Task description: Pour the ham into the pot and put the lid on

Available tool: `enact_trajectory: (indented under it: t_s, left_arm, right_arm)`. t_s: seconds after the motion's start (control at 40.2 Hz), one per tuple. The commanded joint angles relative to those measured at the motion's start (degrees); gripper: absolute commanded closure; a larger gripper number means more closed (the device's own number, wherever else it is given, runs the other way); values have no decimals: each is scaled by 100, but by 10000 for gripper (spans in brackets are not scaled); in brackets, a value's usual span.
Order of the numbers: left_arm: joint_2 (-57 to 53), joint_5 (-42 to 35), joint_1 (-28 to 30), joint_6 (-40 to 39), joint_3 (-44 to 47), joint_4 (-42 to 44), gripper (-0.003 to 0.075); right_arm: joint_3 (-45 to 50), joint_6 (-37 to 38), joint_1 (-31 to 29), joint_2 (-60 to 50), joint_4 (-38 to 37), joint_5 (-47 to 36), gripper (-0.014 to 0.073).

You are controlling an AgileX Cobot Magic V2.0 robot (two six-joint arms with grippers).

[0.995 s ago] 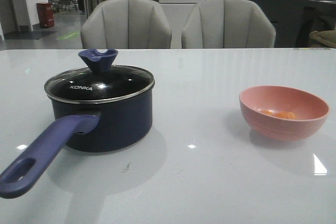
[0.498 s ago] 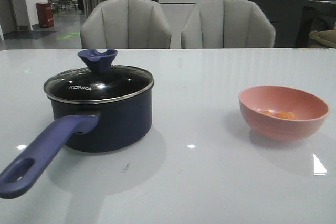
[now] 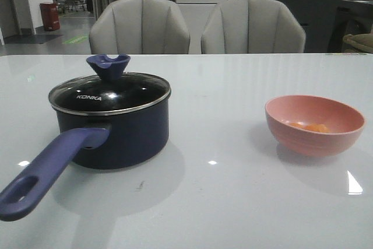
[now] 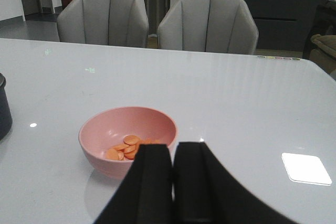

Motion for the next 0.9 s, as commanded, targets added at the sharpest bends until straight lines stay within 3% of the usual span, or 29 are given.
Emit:
enact_trajectory:
  t_s: [0.0, 0.199, 0.547, 0.746, 0.871]
  left_arm:
    - [195, -365, -3, -17, -216, -62, 146]
    - [779, 386, -219, -17, -848, -62, 147]
    - [3115, 1737, -240, -17, -2961, -614, 157]
    - [4250, 2084, -255, -17, -3924, -921, 157]
    - [4799, 2249, -556, -17, -4466, -922, 157]
  right_arm:
    - [-31, -15, -37, -116, -74, -467, 425]
    - [-31, -15, -37, -116, -74, -467, 425]
    - [-31, -15, -37, -116, -74, -467, 425]
    - [-31, -15, -37, -116, -74, -467, 425]
    - [-31, -15, -37, -116, -74, -467, 425]
